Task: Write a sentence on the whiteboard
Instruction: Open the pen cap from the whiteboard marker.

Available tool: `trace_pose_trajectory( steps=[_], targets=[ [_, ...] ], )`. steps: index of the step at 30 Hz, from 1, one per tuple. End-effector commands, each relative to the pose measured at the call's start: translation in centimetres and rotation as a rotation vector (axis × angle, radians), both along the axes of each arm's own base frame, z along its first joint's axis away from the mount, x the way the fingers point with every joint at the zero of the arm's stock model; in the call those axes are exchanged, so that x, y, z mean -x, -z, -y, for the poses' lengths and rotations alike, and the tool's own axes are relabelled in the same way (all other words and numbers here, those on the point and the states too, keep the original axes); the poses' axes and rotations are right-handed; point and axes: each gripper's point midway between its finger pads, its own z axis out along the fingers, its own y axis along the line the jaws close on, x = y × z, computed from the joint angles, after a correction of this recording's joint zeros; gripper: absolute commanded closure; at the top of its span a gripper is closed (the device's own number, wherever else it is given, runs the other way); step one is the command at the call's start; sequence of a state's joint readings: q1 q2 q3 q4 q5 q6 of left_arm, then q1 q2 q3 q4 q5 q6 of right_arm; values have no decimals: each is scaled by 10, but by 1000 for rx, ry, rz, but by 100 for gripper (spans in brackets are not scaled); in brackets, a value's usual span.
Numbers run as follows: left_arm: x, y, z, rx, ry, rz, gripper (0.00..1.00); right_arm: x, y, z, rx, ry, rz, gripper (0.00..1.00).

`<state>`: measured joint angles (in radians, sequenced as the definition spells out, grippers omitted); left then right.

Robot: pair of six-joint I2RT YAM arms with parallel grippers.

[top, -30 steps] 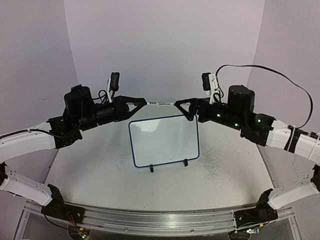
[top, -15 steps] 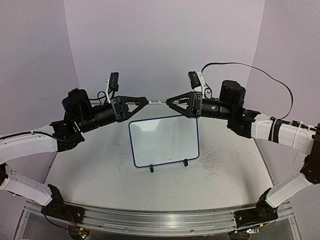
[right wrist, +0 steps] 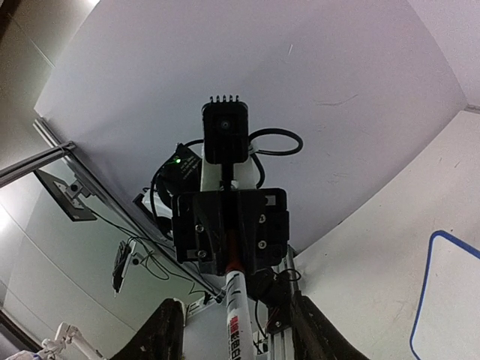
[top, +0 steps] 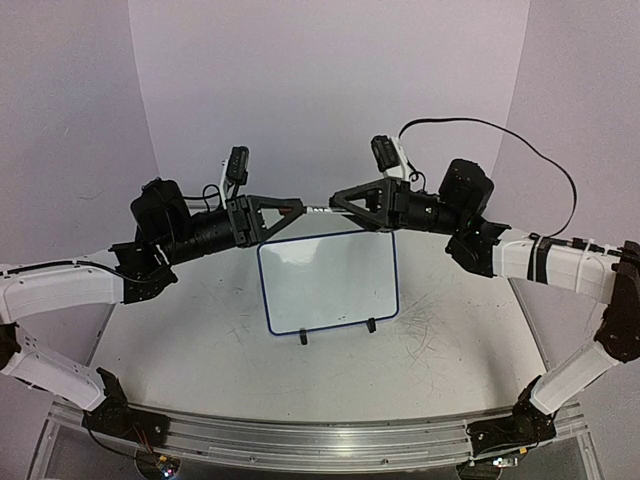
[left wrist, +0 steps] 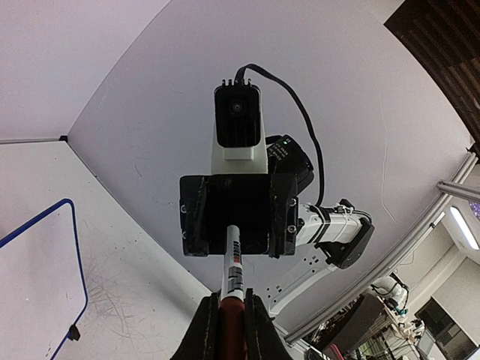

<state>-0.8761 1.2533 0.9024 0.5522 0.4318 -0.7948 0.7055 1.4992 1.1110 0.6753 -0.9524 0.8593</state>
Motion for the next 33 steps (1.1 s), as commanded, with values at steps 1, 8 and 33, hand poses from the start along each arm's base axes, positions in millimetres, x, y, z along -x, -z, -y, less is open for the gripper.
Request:
trace_pose_trajectory(
  steps=[1, 8, 33],
  targets=[
    [6, -17, 1, 53, 38, 42, 100, 11, -16, 1, -52, -54, 67, 56],
    [7, -22, -6, 65, 17, 54, 100, 11, -5, -2, -33, -78, 61, 59],
    [2, -12, 2, 48, 28, 22, 100, 20, -2, -4, -30, -138, 73, 82]
  ],
)
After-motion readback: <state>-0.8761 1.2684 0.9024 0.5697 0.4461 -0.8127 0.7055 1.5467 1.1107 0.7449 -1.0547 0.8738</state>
